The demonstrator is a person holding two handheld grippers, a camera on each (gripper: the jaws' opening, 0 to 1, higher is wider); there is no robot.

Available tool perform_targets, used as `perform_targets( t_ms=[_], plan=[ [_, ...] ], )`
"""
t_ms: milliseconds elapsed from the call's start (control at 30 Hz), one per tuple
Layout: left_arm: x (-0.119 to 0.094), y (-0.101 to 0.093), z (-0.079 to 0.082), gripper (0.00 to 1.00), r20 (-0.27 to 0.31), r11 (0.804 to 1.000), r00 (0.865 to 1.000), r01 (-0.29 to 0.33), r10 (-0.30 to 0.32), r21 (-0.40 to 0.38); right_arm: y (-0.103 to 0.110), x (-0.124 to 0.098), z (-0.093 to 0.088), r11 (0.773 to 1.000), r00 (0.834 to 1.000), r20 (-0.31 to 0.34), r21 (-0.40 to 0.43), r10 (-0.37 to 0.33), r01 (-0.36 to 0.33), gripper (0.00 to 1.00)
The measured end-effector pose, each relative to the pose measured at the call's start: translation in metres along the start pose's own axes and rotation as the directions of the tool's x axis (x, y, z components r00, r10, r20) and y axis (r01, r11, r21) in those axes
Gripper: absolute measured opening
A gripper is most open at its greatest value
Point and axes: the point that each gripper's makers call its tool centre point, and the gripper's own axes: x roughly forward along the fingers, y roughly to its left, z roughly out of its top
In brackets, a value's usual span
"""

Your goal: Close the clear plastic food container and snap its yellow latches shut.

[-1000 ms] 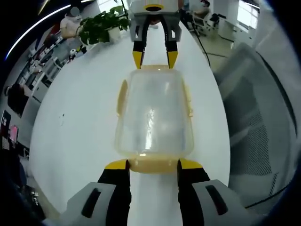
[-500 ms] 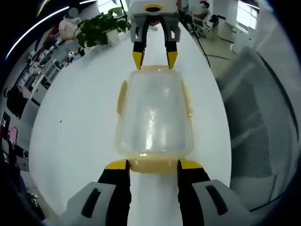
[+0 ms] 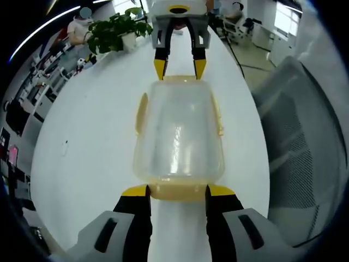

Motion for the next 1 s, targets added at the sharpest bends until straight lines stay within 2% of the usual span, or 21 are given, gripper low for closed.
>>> perform_targets(
  t_ms=[333, 1000],
  plan=[
    [0.006, 0.003, 0.001, 0.36, 0.008, 1.0, 1.0, 0.008, -0.008, 0.0, -0.003, 0.002, -0.006, 1.0, 1.0, 0.0, 0.013, 0.002, -0.002, 0.36],
    [0.012, 0.001, -0.001, 0.37, 0.013, 1.0, 1.0, 0.028, -0.028, -0.001, 0.002, 0.003, -0.008, 1.0, 1.0, 0.021, 0.026, 0.013, -0.014, 0.36]
  ],
)
